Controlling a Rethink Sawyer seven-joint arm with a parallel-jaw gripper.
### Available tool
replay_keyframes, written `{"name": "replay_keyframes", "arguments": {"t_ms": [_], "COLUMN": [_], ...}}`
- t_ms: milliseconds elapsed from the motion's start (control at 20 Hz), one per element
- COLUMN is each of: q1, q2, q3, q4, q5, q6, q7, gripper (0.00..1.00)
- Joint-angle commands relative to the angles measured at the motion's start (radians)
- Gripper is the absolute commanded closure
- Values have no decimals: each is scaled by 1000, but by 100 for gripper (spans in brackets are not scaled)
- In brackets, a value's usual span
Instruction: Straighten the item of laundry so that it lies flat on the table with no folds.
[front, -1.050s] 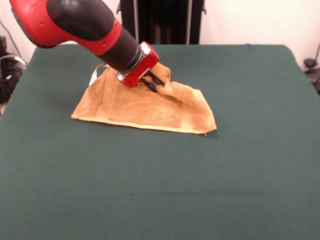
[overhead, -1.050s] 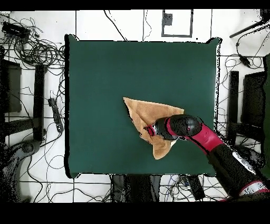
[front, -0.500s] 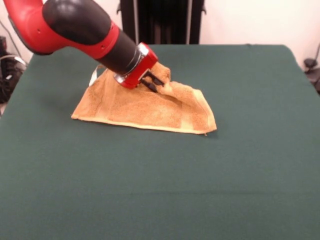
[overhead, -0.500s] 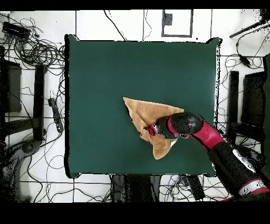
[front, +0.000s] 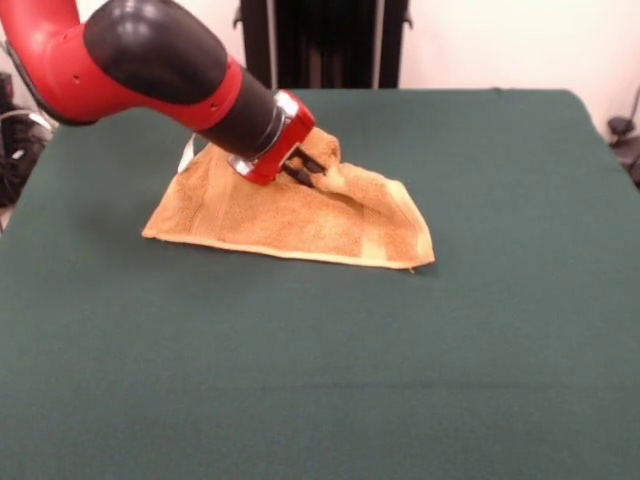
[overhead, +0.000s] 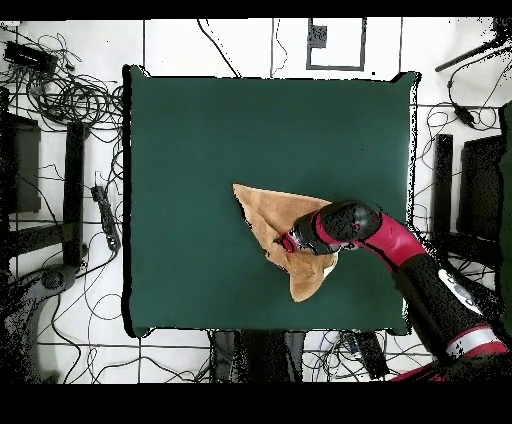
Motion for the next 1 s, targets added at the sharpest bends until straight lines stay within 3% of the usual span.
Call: {"name": "replay_keyframes", "arguments": {"t_ms": [50, 250, 750, 800, 1000], "q1": [59, 34, -3, -5, -8], "q2": [-30, -39, -30, -28, -25], "q3": [49, 78, 126, 131, 138], "q4": [-251, -239, -219, -219, -219], "q5": [-182, -187, -230, -236, -247], "q6": [-200, -163, -214, -214, -228], "q7": [-156, -173, -170, -161, -159], "gripper": [100, 100, 100, 0, 0]}}
